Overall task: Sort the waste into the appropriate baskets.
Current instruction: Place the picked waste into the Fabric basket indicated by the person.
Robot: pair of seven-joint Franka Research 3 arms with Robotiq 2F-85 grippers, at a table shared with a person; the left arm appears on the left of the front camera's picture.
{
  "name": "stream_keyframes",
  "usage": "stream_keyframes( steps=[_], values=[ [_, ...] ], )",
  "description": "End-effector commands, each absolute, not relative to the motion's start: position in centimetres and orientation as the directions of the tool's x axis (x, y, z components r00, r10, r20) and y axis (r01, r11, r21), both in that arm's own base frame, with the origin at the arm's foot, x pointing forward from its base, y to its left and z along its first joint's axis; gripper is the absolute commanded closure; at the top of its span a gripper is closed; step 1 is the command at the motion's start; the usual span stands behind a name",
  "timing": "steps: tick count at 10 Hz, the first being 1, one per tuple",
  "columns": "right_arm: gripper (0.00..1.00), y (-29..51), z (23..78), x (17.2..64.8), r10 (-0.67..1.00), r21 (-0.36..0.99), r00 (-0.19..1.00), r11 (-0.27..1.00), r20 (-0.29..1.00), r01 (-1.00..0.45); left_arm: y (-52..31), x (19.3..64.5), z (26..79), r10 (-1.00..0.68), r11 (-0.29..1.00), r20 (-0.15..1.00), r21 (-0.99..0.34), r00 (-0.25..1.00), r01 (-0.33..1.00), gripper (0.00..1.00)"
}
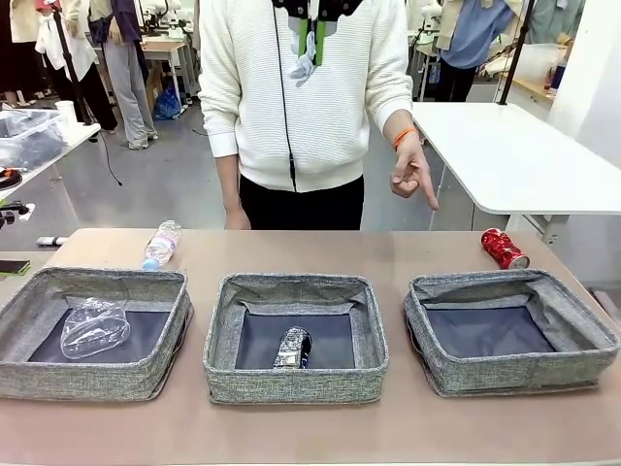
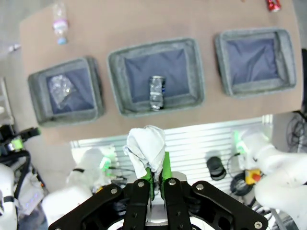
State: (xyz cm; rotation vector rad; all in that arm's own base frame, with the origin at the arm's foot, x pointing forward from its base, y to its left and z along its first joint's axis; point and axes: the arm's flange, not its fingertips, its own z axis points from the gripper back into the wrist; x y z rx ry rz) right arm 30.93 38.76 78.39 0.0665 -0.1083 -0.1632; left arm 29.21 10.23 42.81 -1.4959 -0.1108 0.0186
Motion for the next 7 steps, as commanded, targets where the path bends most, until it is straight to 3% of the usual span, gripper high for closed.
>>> stream_keyframes(
  steps=[1,3,4,7],
  values=[
    [0.92,36.1,75.7,32.6,-0.003,0.134,0.999,0.991,0.054,-0.005,10.3,29.0,43.1,0.082,0.076,0.063,-0.995,0.995,0.057,0.0],
    [0.92,27.0,67.7,35.0,0.013,0.296,0.998,0.955,-0.063,0.006,10.3,29.0,43.1,0.082,0.076,0.063,-0.995,0.995,0.057,0.0],
    [0.92,22.9,64.5,34.6,0.059,0.459,0.995,0.888,-0.077,-0.017,10.3,29.0,43.1,0.082,0.076,0.063,-0.995,0.995,0.057,0.0],
    [0.92,13.8,56.1,33.7,-0.014,0.629,0.999,0.777,0.052,-0.021,10.3,29.0,43.1,0.082,0.076,0.063,-0.995,0.995,0.057,0.0]
  ],
)
